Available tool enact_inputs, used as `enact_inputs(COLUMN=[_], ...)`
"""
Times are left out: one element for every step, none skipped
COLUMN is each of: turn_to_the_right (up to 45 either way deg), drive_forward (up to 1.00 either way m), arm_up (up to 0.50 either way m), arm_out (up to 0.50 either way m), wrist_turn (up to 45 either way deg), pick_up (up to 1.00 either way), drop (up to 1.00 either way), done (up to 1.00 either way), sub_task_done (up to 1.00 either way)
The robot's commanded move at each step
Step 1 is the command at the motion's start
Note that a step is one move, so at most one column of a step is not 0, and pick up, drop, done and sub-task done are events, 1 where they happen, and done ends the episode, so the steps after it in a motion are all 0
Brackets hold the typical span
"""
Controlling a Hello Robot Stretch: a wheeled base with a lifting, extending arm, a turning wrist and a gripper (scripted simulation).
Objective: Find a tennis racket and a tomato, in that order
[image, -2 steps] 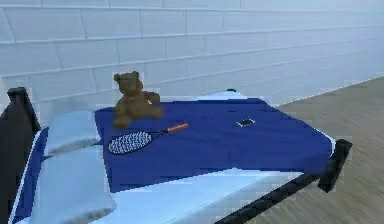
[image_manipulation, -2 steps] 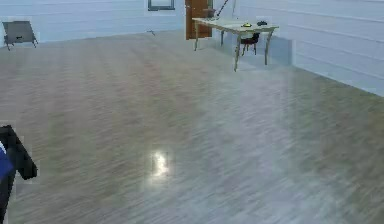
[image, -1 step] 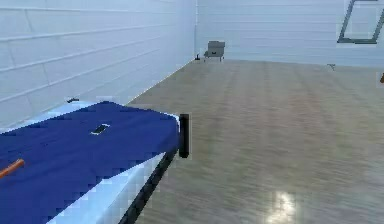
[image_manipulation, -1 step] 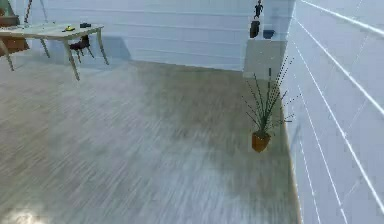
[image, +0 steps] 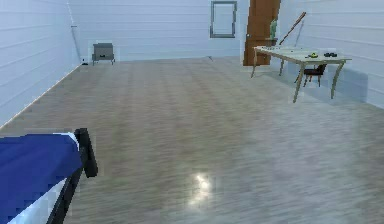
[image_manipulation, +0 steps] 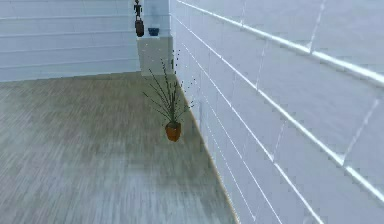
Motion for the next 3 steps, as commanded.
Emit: enact_inputs(turn_to_the_right=[0.0, -9.0, 0.0], drive_forward=[0.05, 0.00, 0.30], arm_up=[0.00, 0.00, 0.00], arm_out=[0.00, 0.00, 0.00], wrist_turn=[0.0, 0.0, 0.0], pick_up=[0.00, 0.00, 0.00], drop=[0.00, 0.00, 0.00], done=[0.00, 0.00, 0.00], sub_task_done=[0.00, 0.00, 0.00])
